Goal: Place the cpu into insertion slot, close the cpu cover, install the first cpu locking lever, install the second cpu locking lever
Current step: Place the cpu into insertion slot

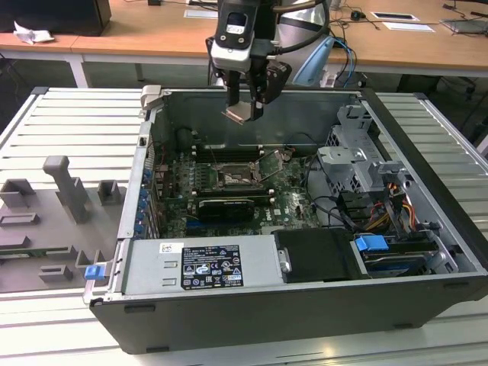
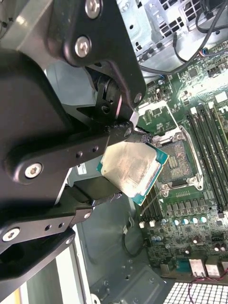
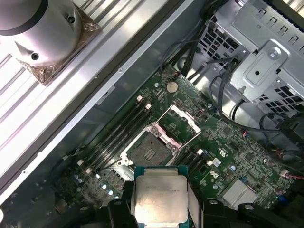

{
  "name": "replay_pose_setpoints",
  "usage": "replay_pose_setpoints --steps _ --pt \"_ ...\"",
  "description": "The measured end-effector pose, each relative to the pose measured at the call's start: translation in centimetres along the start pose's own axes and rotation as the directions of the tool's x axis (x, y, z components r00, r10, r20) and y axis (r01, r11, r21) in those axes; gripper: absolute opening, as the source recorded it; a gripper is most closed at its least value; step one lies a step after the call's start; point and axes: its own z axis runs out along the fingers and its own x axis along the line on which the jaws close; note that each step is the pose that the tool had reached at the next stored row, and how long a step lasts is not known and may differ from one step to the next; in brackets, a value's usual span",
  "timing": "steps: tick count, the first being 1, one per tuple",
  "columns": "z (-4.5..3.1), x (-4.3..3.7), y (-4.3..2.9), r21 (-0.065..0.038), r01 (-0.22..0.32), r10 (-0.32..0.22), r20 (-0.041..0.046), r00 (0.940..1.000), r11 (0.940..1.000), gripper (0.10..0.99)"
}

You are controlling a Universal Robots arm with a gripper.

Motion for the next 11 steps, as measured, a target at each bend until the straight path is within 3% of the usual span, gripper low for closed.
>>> replay_pose_setpoints --steps 11 --pt "0.07 0.0 -0.01 -0.001 -0.043 0.043 0.0039 0.9991 0.9991 0.529"
